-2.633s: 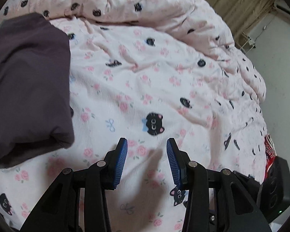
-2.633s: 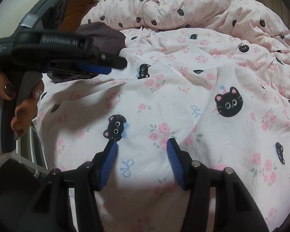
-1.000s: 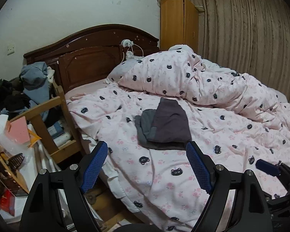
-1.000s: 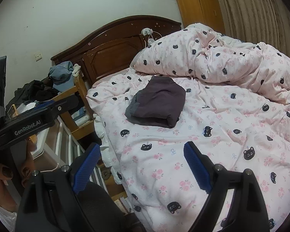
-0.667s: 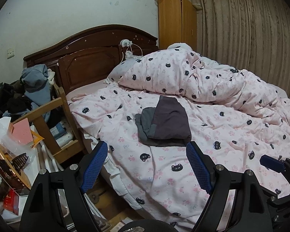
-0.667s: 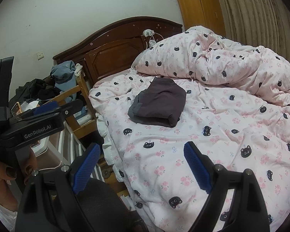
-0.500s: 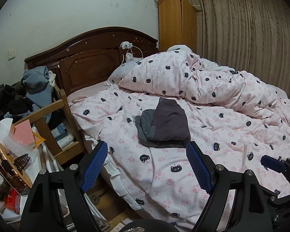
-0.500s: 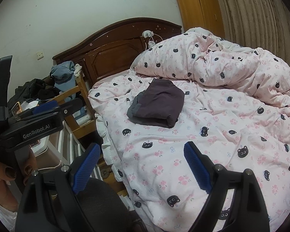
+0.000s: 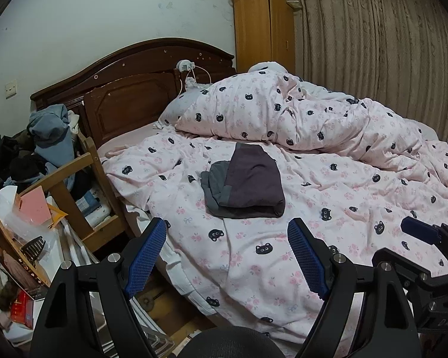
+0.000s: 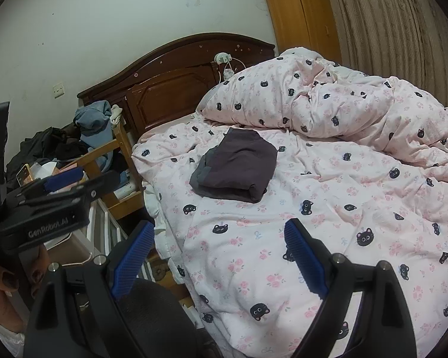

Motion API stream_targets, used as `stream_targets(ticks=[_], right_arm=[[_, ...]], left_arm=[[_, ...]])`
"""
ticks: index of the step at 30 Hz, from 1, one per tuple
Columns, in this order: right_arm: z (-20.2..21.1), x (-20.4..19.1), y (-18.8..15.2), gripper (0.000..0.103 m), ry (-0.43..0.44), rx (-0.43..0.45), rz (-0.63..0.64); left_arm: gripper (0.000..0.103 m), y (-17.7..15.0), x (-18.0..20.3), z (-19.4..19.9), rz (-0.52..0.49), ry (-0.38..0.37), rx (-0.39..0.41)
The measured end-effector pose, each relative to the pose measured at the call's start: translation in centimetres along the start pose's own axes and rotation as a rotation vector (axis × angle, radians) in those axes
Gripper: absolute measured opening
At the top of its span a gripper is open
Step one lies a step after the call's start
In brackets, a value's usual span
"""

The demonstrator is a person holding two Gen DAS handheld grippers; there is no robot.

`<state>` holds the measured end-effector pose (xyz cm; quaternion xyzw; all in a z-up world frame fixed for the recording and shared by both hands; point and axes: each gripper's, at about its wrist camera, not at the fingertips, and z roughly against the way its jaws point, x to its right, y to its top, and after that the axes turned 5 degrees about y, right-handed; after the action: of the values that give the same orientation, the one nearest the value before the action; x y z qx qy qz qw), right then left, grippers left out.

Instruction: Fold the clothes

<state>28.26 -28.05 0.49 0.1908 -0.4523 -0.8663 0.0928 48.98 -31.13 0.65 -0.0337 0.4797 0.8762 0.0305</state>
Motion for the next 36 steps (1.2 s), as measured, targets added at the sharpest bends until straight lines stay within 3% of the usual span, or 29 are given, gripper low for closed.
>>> stream_targets(ticks=[36], right_arm=[[0.12,0.03,0.05,0.093,-0.01,0.002,0.001]], left_arm=[[0.08,-0.13,-0.14,0.46,-0.011,-0.017,0.007]])
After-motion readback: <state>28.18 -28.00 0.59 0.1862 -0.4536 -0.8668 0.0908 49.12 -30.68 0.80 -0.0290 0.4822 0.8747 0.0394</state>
